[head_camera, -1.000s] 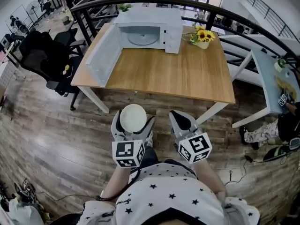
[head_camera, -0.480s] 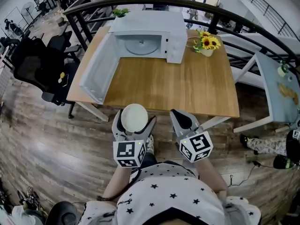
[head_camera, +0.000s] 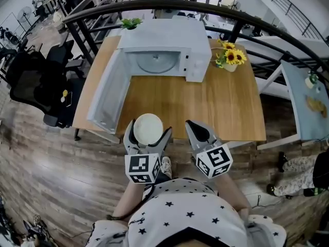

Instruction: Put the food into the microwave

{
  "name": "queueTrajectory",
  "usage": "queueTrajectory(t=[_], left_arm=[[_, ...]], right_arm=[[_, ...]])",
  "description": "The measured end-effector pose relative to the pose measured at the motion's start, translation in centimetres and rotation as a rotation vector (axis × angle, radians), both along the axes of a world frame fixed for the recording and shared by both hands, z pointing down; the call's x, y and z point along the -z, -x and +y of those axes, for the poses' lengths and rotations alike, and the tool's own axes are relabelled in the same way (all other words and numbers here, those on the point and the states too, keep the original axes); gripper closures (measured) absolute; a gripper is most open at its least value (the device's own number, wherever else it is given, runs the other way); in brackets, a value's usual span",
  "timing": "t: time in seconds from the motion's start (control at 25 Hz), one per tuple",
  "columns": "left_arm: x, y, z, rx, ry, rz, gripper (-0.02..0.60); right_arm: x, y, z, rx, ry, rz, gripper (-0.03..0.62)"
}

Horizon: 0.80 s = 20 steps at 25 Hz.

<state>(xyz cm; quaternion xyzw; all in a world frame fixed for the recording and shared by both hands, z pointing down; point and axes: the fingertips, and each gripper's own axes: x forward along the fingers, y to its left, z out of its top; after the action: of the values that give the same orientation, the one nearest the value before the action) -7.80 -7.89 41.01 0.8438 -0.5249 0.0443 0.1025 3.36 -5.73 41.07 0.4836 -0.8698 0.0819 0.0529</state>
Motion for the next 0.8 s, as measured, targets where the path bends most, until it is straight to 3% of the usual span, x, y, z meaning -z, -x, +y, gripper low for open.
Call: queueTrajectory(t=[0.44,0.8], left_arm=[[-0.4,1.2,-7.7,-0.032,0.007,0.005,0.052],[-0.9,1.8,-11.3,-0.052,0.012,0.008,0.053]], right_arm=[[-0.1,1.3,-7.4,-0.034,-0.003,0.012,0.589],[-0.3,2.0,-10.5,-0.049,-0.002,0.025,0.588]])
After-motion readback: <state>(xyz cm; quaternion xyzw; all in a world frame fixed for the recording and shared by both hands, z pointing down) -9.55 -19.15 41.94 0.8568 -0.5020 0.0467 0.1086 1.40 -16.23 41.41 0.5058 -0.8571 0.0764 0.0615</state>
